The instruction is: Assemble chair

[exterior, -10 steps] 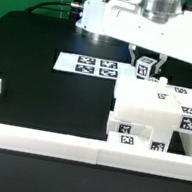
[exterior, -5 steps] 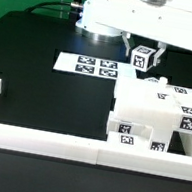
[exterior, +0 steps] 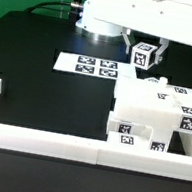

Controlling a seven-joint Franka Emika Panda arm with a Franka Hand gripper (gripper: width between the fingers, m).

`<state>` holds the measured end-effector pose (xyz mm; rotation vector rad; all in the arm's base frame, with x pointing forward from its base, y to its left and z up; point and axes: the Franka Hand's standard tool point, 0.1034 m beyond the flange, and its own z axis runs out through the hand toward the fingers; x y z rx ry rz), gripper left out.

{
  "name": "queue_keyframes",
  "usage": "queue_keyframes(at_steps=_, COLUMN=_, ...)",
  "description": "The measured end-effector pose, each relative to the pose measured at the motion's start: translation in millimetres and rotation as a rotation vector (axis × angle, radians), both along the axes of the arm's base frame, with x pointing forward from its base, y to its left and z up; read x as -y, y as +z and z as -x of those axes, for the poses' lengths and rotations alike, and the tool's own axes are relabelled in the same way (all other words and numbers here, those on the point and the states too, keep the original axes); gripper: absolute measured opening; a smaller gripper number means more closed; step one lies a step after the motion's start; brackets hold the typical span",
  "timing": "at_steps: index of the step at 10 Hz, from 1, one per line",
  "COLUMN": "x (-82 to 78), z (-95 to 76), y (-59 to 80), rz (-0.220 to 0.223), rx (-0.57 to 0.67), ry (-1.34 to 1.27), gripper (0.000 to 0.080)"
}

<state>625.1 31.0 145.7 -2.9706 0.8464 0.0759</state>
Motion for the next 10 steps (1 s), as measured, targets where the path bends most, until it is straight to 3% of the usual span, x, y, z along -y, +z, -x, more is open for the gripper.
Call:
queue_keyframes(at_steps=1, x=-3.8, z=-19.5, y=4.8, rz=0.011, rx=0.014, ry=-0.03, gripper=0.0284)
queue_keyframes(at_steps=2, x=-4.4, z=-28.5, y=4.0, rz=0.021, rx=0.031, ry=-0.041, gripper=0.0284)
queue_keyframes(at_steps=6, x=-3.3, z=-26.7, y=1.9, rz=0.022, rx=0.027, ry=-0.046, gripper=0.0284)
queue_keyframes(at_steps=10, x=-23.9, z=-40.9, y=-6.5, rz=0.042, rx=0.057, ry=-0.052, gripper=0.0284)
